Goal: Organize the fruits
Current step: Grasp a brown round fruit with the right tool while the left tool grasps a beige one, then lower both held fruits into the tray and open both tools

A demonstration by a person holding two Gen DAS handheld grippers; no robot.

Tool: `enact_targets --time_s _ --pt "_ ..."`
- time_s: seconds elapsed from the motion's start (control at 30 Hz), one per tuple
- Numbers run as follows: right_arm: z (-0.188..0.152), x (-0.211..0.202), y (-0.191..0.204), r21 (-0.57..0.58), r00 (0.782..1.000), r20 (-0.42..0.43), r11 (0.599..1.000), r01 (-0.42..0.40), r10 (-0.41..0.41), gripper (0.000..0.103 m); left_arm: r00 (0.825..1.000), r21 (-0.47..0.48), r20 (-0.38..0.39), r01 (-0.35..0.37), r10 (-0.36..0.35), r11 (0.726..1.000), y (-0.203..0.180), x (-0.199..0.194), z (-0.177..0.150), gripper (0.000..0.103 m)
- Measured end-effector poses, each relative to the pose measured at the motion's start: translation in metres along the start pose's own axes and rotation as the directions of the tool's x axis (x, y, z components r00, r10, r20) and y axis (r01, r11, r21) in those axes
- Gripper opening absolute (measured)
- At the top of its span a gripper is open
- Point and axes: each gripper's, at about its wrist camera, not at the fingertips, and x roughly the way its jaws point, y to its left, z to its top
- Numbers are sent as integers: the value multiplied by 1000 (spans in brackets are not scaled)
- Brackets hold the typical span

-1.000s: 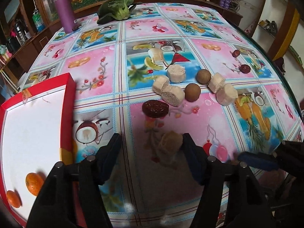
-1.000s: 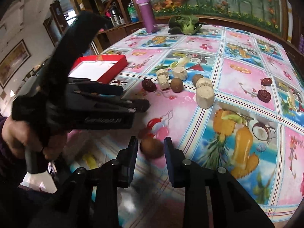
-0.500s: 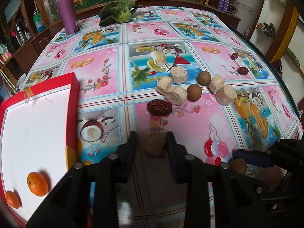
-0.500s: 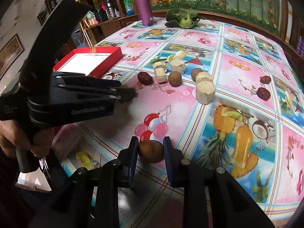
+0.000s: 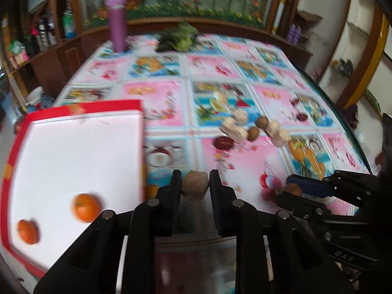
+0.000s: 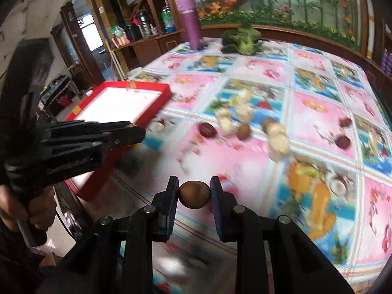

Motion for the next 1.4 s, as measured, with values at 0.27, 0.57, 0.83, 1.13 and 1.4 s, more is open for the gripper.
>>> enact_targets --time_s 0.27,0.57,0.83,1.13,1.4 --pt "48 35 50 -14 992 31 992 -123 123 25 971 -113 75 -219 228 969 63 -35 -11 25" --pt "86 89 104 -55 984 -7 983 -177 177 25 918 -203 46 -378 395 903 123 -34 -28 25" --pt "94 117 117 -57 984 -56 983 -172 169 25 903 -222 7 -418 430 881 143 -23 -32 25" --pt "89 132 121 -63 981 -120 985 -161 153 25 889 -222 -42 -453 456 863 151 -11 -37 25" --pt "90 98 102 -45 984 -40 983 -177 175 26 868 -225 -49 -492 495 841 148 -19 -38 74"
